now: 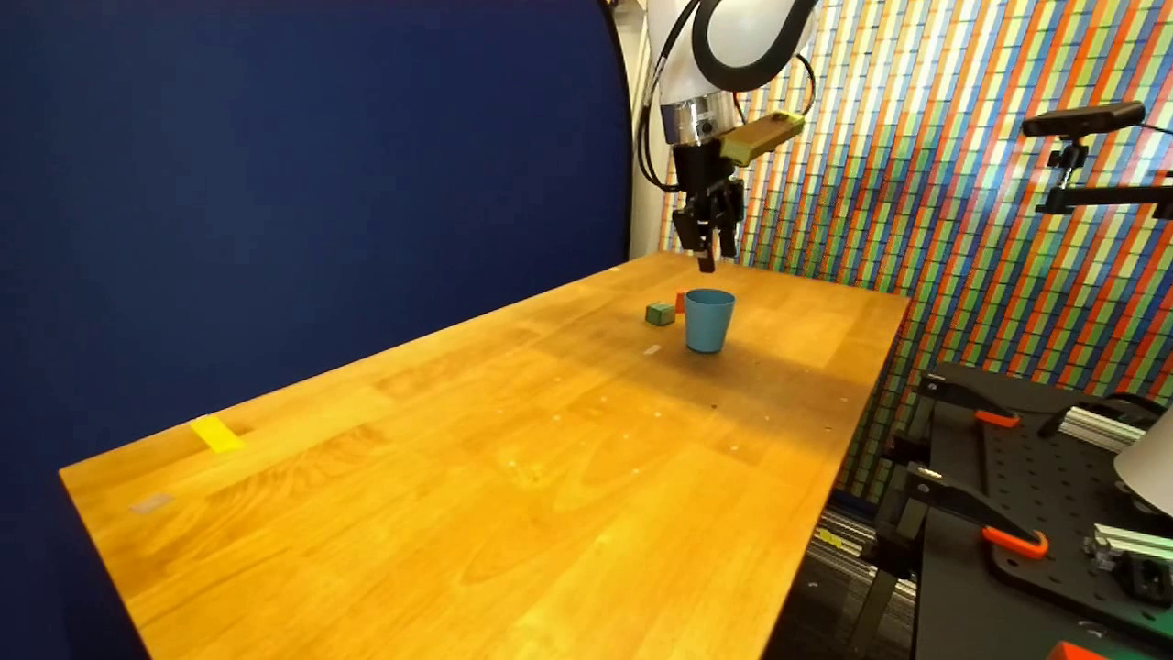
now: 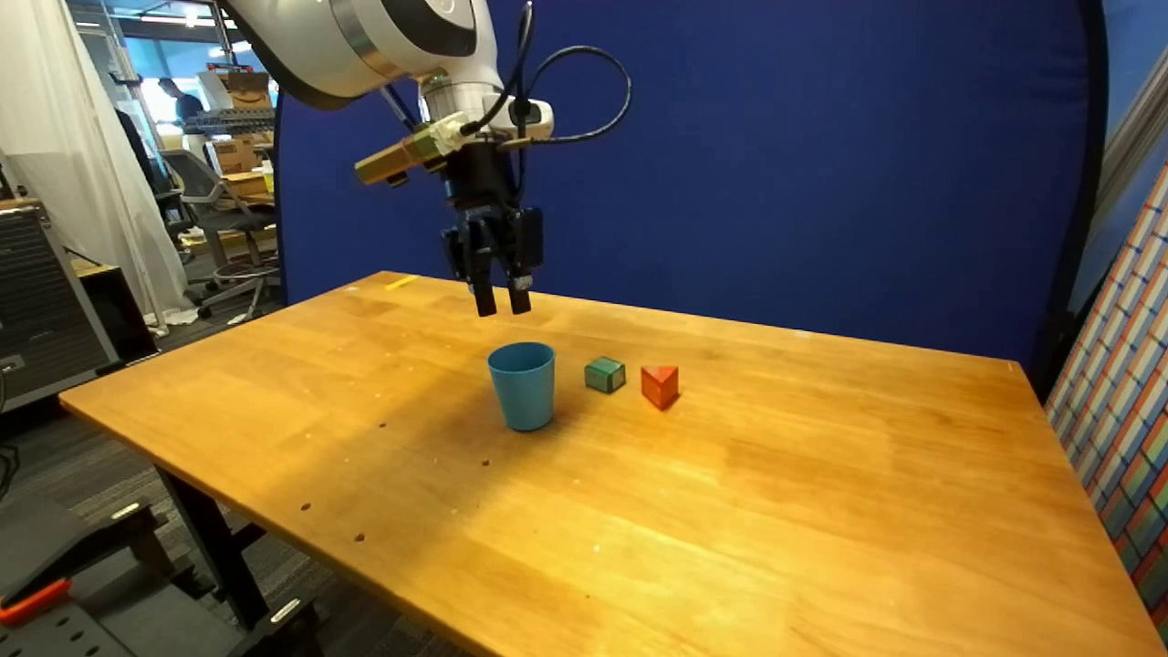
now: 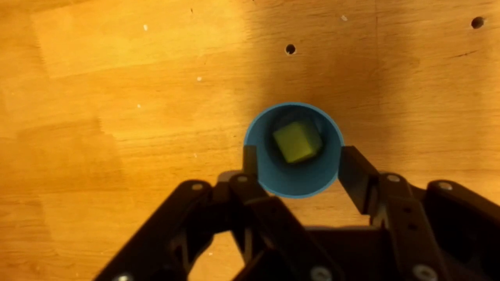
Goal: Put the yellow block in the blue cup
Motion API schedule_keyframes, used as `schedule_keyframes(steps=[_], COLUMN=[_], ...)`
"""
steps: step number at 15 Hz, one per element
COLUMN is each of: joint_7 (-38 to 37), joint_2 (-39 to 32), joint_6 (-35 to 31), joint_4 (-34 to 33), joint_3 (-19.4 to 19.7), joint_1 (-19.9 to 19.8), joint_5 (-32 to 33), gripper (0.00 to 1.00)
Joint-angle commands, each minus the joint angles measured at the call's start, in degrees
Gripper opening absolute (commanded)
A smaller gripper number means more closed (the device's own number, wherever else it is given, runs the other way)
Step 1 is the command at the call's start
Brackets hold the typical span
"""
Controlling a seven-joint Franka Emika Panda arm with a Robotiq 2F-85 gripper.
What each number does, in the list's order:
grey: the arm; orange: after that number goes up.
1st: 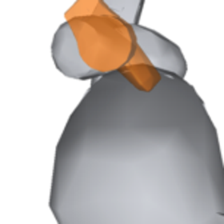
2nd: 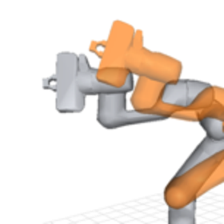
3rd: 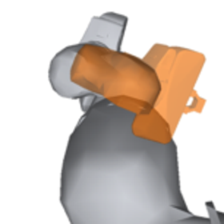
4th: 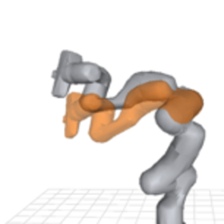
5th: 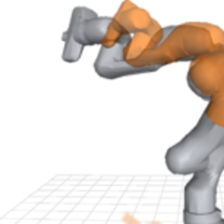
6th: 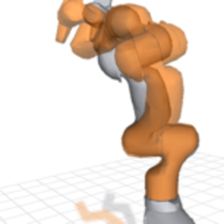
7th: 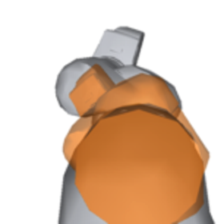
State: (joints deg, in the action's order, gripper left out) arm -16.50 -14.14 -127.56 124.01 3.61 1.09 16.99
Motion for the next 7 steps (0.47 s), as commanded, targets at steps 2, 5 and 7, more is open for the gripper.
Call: schedule_keyframes(steps=[2, 5, 7], joint_7=[1.68, 0.95, 1.92], joint_2=[0.82, 0.2, 0.54], joint_6=[0.07, 0.08, 0.17], joint_4=[-1.06, -0.71, -0.7], joint_3=[0.3, 0.3, 0.23], joint_1=[-0.78, -0.25, -0.42], joint_5=[-2.29, -2.07, -2.94], gripper=[0.98, 0.96, 1.0])
